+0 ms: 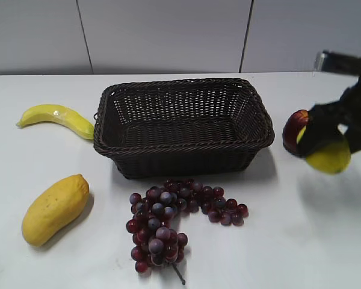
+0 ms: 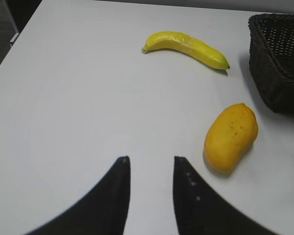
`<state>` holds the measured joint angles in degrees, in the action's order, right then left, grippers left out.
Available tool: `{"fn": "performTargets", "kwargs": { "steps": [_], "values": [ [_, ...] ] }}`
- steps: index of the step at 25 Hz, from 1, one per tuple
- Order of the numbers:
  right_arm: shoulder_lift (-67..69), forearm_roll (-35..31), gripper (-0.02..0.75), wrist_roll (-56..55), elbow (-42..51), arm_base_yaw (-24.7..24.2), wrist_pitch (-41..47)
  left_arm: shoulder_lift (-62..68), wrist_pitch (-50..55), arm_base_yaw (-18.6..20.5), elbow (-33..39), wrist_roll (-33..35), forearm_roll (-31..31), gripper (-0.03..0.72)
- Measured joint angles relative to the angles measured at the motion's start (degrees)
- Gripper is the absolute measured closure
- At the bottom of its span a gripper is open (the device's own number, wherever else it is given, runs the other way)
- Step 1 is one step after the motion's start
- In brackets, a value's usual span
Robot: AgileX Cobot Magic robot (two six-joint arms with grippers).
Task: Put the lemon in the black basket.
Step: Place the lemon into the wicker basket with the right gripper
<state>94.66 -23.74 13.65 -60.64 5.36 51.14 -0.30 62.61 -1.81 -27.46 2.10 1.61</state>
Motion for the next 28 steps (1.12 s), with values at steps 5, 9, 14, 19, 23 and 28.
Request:
{"fn": "performTargets", "kwargs": {
  "steps": [5,9,14,19,23,28],
  "values": [
    [-2.72,-4.77,0.146,0.71,-11.95,2.43,0.44,0.0,0.0,0.0,0.0,0.0,0.0,0.45],
    [-0.45,-5.29,0.147,0.93,-19.51,8.87,-1.92,0.0,0.0,0.0,0.0,0.0,0.0,0.45],
    [7.29,-5.4,0.147,0.99,-24.66,16.27,-8.94,0.0,0.0,0.0,0.0,0.0,0.0,0.45],
    [17.73,-4.62,0.148,1.04,-25.49,19.04,-15.57,0.0,0.0,0.0,0.0,0.0,0.0,0.45],
    [23.93,-4.13,0.09,1.85,-25.49,19.11,-16.82,0.0,0.0,0.0,0.0,0.0,0.0,0.45],
    [25.2,-3.98,0.073,2.42,-26.83,19.11,-16.32,0.0,0.0,0.0,0.0,0.0,0.0,0.45]
  ]
}}
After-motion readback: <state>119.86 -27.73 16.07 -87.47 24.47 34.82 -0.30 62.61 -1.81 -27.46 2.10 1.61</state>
